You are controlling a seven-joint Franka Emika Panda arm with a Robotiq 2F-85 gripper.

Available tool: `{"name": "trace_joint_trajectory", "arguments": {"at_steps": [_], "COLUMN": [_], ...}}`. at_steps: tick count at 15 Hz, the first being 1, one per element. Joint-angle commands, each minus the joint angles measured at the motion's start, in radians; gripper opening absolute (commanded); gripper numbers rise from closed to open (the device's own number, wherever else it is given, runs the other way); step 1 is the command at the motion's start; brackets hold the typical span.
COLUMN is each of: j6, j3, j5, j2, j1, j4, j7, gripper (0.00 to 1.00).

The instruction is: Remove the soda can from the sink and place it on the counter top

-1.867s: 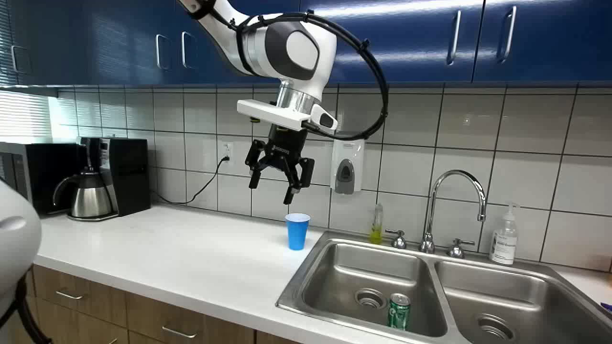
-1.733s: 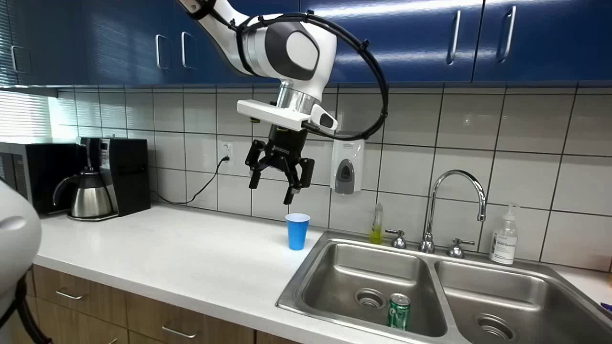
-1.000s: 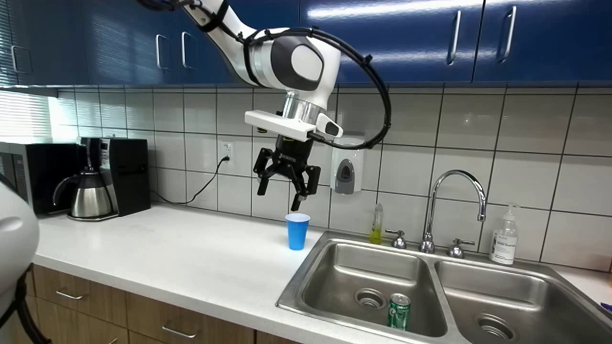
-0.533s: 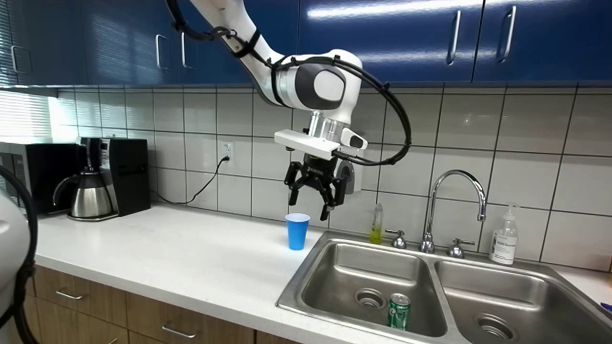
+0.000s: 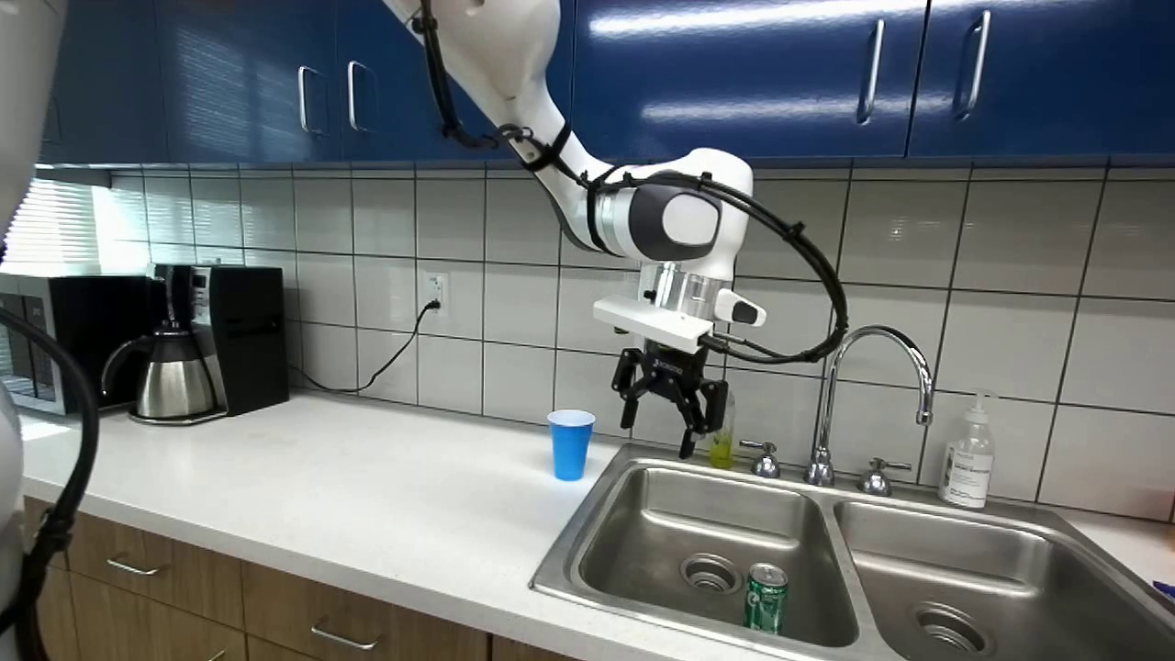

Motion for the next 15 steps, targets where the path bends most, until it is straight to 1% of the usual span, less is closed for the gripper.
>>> {"name": "trace_joint_trajectory", "arguments": {"at_steps": [1,6,15], "j6": [0.006,0.024,0.034], "j3": [0.046,0.089,0.133], "j5": [0.051,0.068,0.045], "j2": [0.126,0.267,0.449], "j1": [-0.076,-0.144,-0.221], "j4": [0.127,0.259,0.451], "j7": [-0.030,-0.018,0.003], "gripper": [1.00,1.00,1.00]}}
